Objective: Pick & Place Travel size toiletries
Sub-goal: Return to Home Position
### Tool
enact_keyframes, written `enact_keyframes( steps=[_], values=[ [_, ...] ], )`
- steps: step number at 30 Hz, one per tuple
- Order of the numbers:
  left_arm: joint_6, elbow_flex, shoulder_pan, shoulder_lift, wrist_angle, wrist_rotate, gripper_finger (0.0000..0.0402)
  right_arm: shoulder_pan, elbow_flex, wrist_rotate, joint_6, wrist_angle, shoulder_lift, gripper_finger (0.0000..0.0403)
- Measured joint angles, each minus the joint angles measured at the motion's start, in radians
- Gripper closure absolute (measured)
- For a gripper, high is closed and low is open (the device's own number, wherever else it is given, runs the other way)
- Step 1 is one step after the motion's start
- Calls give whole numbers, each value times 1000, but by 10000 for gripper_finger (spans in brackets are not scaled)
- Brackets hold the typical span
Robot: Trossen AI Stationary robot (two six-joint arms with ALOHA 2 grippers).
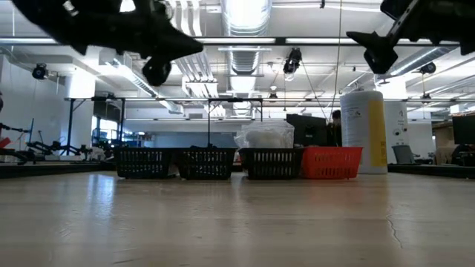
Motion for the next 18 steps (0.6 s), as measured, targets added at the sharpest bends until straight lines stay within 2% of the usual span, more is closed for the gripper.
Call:
enact_keyframes(
  steps=[7, 13, 18],
  values=[
    [-3, -209, 42, -194, 123, -2, 390, -1, -160, 22, 10, 301, -40, 72],
    [-9, -360, 46, -372, 136, -6, 390, -1, -287, 68, 30, 556, -58, 90],
    [-20, -463, 46, -503, 137, -35, 390, -1, -301, 93, 19, 575, -62, 105]
  ],
)
